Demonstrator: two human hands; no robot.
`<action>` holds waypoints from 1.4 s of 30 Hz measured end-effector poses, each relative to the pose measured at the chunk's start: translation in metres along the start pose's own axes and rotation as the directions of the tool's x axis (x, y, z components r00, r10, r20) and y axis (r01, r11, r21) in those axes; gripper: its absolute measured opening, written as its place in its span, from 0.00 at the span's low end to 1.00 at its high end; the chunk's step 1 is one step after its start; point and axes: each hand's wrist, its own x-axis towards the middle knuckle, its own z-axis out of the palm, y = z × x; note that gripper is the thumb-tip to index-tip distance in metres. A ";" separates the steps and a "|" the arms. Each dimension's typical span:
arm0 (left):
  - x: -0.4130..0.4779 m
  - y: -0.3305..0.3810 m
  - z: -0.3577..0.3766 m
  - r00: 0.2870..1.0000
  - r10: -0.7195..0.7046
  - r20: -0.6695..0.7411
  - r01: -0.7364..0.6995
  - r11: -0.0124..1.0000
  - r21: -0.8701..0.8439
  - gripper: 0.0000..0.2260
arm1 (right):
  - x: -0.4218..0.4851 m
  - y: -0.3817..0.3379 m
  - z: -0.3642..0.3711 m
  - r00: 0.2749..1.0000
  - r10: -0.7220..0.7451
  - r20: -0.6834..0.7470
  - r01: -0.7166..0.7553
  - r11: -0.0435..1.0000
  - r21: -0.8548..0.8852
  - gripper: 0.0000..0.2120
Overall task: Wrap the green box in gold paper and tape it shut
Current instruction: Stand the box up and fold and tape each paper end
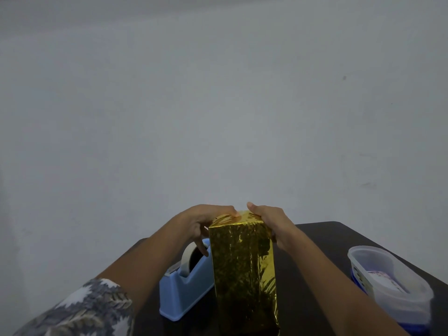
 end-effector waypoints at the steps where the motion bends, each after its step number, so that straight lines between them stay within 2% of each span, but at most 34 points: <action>1: 0.000 0.002 0.002 1.000 0.000 -0.009 0.000 1.000 0.011 0.29 | 0.001 0.000 0.000 1.000 -0.004 -0.003 0.004 1.000 -0.002 0.24; 6: -0.006 0.020 0.011 0.998 -0.010 -0.055 0.020 0.983 0.184 0.33 | -0.002 -0.001 0.000 1.000 -0.016 0.002 0.016 1.000 -0.005 0.24; 9: -0.011 0.032 0.019 0.998 0.024 -0.053 -0.009 0.966 0.259 0.32 | 0.000 0.001 -0.001 1.000 -0.027 -0.012 0.027 1.000 0.005 0.25; 11: -0.009 0.032 0.019 0.999 0.021 -0.041 -0.007 0.955 0.297 0.36 | -0.001 0.002 0.000 1.000 -0.021 -0.022 0.021 1.000 0.014 0.27; 12: -0.007 0.029 0.018 0.999 0.014 -0.036 -0.003 0.958 0.288 0.39 | 0.000 0.002 0.001 1.000 -0.023 -0.016 0.023 1.000 0.018 0.29; 14: 0.001 0.022 0.010 0.997 0.071 -0.034 -0.064 0.984 0.167 0.42 | -0.001 0.003 0.004 0.999 -0.040 -0.005 0.040 0.999 0.020 0.33; 18: 0.008 0.007 -0.007 0.984 0.169 0.048 -0.157 0.969 -0.189 0.36 | 0.009 0.010 0.003 0.999 -0.040 -0.022 0.041 0.997 0.065 0.42; 19: 0.009 0.005 -0.010 0.981 0.179 0.071 -0.162 0.966 -0.204 0.35 | 0.011 0.011 0.003 0.999 -0.040 -0.020 0.041 0.997 0.069 0.42; 21: 0.009 0.003 -0.008 0.985 0.163 0.063 -0.156 0.982 -0.108 0.29 | 0.009 0.011 0.004 0.999 -0.044 -0.016 0.045 0.996 0.075 0.41; 24: 0.013 0.004 0.000 0.989 0.146 -0.039 -0.146 0.989 -0.004 0.20 | 0.003 0.009 0.004 0.999 -0.034 -0.012 0.035 0.996 0.076 0.42; 27: 0.017 0.004 -0.001 0.977 0.157 -0.146 -0.168 0.984 -0.065 0.20 | -0.004 0.004 0.003 0.999 -0.038 -0.002 0.038 0.999 0.034 0.32; 30: 0.008 0.001 -0.009 0.981 0.183 -0.066 -0.193 0.958 -0.213 0.25 | 0.000 0.005 0.000 1.000 -0.025 -0.018 0.025 1.000 -0.002 0.26; 32: -0.002 -0.003 -0.010 0.975 0.214 -0.054 -0.221 0.960 -0.172 0.24 | 0.003 0.005 0.001 0.999 -0.016 -0.034 0.017 1.000 0.011 0.25; 35: -0.010 -0.009 -0.002 0.956 0.260 -0.138 -0.269 0.962 -0.053 0.16 | 0.007 0.005 0.004 0.998 0.008 -0.057 -0.006 1.000 0.022 0.25; 38: -0.005 -0.011 0.002 0.942 0.258 -0.215 -0.285 0.953 -0.106 0.12 | 0.008 0.005 0.005 0.997 0.023 -0.075 -0.018 0.998 0.056 0.23; 42: -0.005 -0.011 0.002 0.942 0.262 -0.209 -0.302 0.935 -0.186 0.15 | 0.012 0.008 0.004 0.996 0.016 -0.082 -0.010 0.997 0.077 0.25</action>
